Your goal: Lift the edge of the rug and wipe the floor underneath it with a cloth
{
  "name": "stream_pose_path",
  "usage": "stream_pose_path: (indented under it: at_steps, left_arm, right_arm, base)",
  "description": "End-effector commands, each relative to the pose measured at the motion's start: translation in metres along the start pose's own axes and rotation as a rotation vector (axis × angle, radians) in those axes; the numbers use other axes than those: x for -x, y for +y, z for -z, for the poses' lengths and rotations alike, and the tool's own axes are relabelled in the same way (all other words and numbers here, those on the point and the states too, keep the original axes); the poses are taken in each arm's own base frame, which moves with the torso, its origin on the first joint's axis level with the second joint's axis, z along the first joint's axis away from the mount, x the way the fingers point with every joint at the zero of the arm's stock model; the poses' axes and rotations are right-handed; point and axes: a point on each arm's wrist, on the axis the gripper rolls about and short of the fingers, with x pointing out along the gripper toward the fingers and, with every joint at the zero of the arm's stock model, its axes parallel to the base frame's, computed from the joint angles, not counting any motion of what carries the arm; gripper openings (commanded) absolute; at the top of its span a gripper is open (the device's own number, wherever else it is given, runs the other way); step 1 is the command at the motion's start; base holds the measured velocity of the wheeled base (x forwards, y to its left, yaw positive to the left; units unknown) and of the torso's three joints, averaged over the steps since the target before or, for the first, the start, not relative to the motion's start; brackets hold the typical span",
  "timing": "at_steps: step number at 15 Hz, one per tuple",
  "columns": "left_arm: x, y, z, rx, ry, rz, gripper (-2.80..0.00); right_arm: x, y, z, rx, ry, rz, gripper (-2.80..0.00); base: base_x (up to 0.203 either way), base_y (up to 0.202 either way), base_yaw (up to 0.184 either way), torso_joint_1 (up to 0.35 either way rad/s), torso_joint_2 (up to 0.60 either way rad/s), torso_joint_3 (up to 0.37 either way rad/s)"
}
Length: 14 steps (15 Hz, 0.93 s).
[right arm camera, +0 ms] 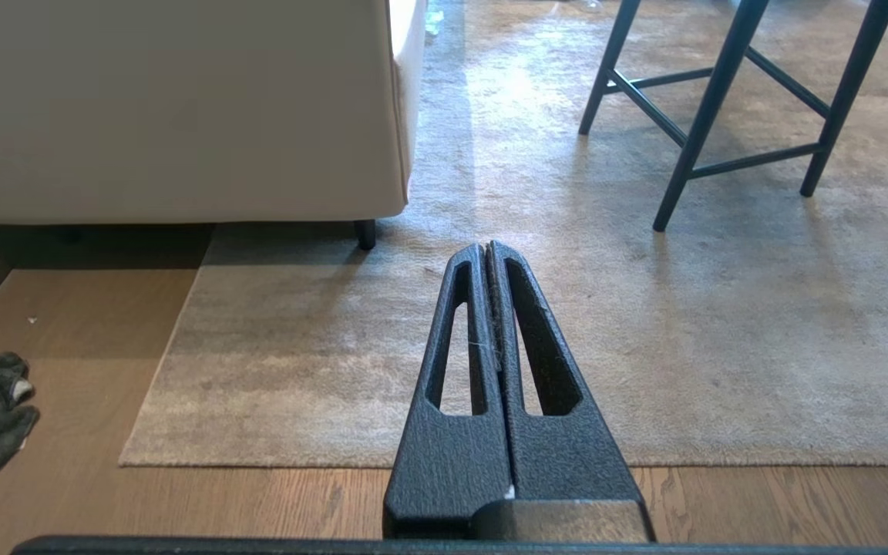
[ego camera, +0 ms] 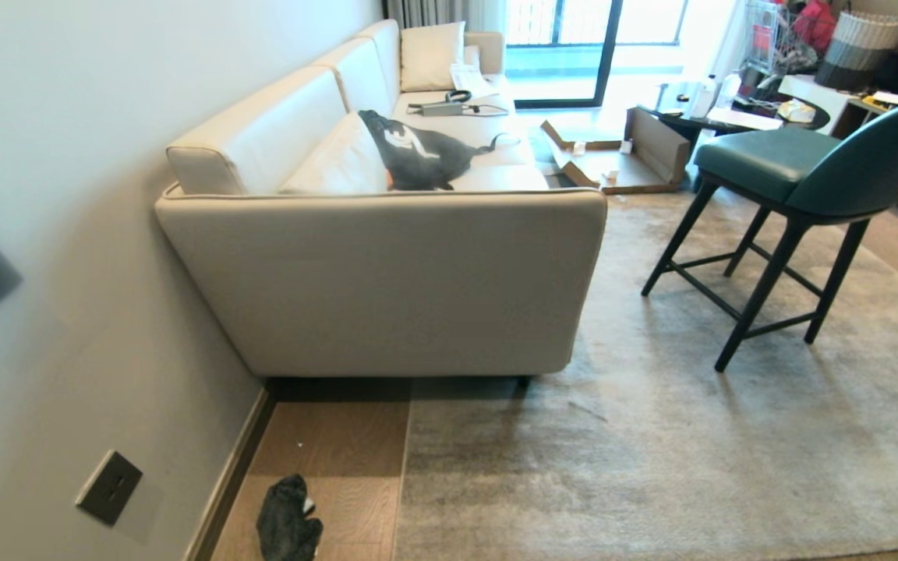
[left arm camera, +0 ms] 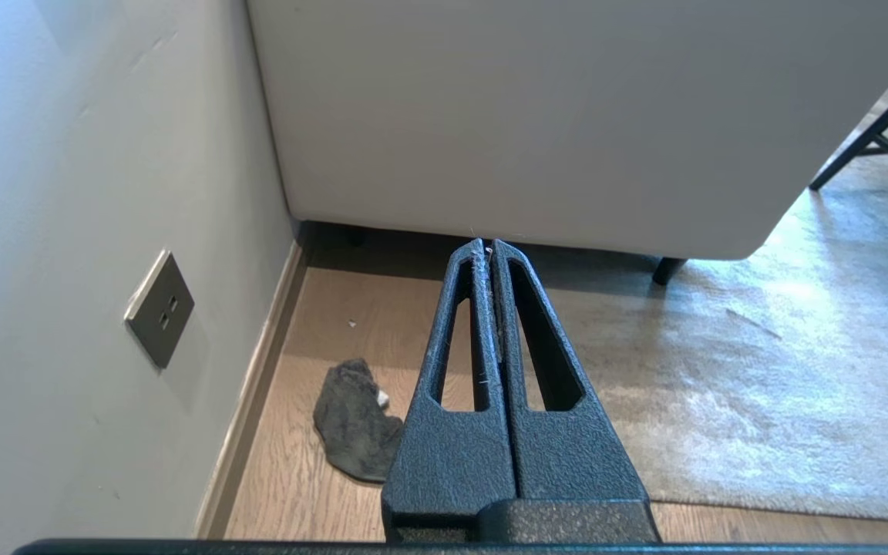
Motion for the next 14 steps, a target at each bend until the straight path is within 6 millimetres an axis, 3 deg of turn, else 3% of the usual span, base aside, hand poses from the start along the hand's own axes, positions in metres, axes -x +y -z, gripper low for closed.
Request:
stream_pose_path:
  at_steps: [1,14]
  left_arm:
    - [0.0000,0.0000,0.0000,0.001,0.000,0.000,-2.80]
    - [0.0000,0.0000,0.0000,-0.002,0.000,0.000,-2.80]
  right_arm:
    - [-0.0001,0.0000,0.0000,0.001,0.001,0.000,-2.80]
    - [-0.0001,0.0000,0.0000,-0.002,0.001,-0.002,-2.80]
  base:
    - [0.000,0.000,0.000,0.000,0.00,0.000]
    - [0.000,0.000,0.000,0.001,0.00,0.019]
